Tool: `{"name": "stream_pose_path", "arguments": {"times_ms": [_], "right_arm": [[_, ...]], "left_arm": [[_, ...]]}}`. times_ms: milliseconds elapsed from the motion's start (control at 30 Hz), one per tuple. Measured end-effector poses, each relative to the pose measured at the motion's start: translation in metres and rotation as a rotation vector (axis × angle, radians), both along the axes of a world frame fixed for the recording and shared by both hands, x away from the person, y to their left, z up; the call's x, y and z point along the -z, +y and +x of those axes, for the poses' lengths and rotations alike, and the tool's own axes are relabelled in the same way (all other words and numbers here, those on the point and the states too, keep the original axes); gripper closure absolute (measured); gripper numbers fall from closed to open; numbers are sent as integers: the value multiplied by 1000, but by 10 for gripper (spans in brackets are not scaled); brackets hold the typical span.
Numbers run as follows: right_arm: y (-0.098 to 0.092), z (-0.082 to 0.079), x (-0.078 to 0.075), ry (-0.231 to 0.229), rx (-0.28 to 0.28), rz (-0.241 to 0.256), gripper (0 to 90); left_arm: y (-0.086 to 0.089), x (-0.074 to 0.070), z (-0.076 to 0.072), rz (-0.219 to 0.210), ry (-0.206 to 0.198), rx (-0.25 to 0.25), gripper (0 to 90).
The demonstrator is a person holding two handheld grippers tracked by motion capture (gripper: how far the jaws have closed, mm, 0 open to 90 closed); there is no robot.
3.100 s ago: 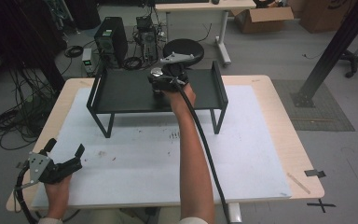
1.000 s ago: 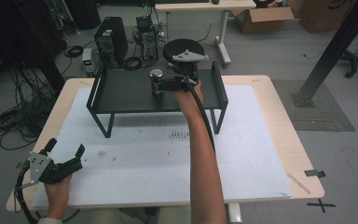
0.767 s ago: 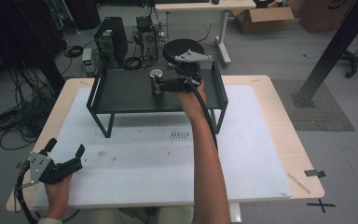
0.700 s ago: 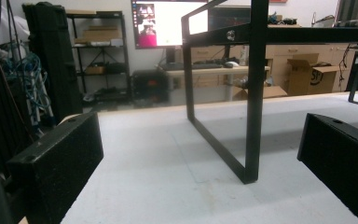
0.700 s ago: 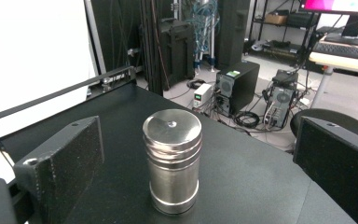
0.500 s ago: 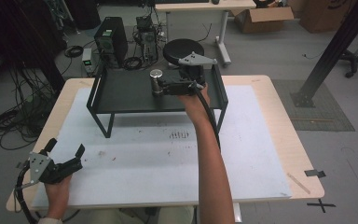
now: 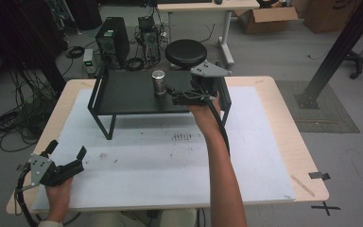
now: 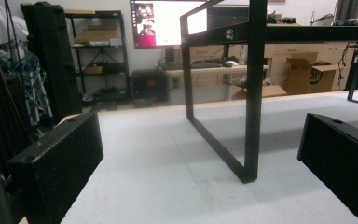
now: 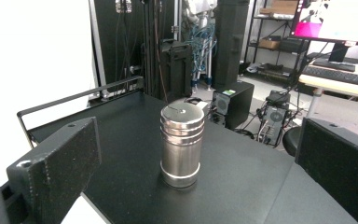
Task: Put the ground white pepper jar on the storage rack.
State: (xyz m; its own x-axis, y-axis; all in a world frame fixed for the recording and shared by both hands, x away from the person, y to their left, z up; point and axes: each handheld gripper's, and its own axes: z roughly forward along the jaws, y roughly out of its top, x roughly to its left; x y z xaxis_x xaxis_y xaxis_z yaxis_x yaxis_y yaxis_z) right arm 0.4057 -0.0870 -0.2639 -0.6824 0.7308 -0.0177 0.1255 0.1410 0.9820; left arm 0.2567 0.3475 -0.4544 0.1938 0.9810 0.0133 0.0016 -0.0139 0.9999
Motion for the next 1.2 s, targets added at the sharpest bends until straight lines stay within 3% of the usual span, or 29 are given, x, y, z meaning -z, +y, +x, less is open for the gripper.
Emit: {"name": "stream_pose_path", "arguments": {"times_ms": [400,1200], "right_arm": [[-14,-23,8,-38,17,23,0],[-57,-62,42,-70,77,63,0]], "left_arm": [[-1,0,0,9,3,-4,5],[-2,0,0,14,3,-4,5]]}}
